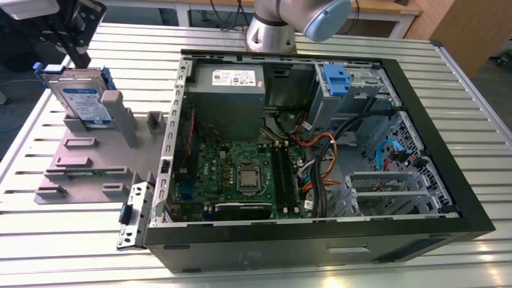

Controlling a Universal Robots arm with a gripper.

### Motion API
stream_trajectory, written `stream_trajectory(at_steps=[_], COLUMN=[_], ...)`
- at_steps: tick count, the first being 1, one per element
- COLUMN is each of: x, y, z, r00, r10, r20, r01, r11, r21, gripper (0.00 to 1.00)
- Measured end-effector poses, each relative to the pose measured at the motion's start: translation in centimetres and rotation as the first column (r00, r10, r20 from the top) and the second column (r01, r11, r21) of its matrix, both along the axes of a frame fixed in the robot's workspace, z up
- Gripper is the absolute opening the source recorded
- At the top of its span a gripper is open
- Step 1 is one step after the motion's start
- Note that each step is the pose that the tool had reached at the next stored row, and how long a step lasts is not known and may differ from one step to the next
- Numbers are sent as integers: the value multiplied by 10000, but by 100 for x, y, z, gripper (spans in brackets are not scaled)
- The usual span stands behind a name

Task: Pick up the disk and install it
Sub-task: 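Reach for the disk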

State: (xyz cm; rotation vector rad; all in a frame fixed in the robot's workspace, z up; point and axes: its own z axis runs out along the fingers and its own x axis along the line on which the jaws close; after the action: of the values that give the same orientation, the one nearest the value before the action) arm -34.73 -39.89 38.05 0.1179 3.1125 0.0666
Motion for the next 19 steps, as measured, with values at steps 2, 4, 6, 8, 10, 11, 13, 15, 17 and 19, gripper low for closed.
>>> stream_trajectory(at_steps=[2,4,6,8,10,11,13,15,17,19], x=[-8,-14,-20,-26,-30,-33,-37,-52,-66,-70], y=[0,0,0,0,0,0,0,0,0,0], z=[-2,-2,-3,-4,-5,-5,-5,-10,-15,-16], r00=[10000,10000,10000,10000,10000,10000,10000,10000,10000,10000], r10=[0,0,0,0,0,0,0,0,0,0], r20=[1,0,1,1,0,1,0,0,1,1], r01=[0,0,0,0,0,0,0,0,0,0], r11=[10000,10000,10000,10000,10000,10000,10000,10000,10000,10000], r21=[0,-2,-2,-2,-3,-2,-2,-2,-2,-2], gripper=[10,10,10,10,10,10,10,10,10,10])
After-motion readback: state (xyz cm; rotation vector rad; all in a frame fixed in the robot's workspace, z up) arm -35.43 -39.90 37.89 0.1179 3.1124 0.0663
